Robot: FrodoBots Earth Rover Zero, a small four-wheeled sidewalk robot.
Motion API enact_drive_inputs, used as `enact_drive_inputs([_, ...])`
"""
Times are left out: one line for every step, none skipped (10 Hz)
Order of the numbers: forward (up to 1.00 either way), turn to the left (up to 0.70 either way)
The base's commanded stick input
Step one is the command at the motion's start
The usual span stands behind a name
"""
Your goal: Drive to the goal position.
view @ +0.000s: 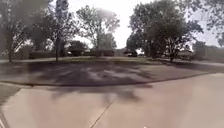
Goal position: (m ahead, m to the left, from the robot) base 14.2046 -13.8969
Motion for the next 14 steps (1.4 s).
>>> enact_drive_inputs([0.70,0.00])
enact_drive_inputs([0.70,0.00])
enact_drive_inputs([0.70,0.00])
enact_drive_inputs([0.70,0.00])
enact_drive_inputs([0.70,0.00])
enact_drive_inputs([0.70,0.00])
enact_drive_inputs([0.70,0.00])
enact_drive_inputs([0.70,0.00])
enact_drive_inputs([0.70,0.00])
enact_drive_inputs([0.70,0.00])
enact_drive_inputs([0.70,0.00])
enact_drive_inputs([0.70,0.00])
enact_drive_inputs([0.70,0.00])
enact_drive_inputs([0.70,0.00])
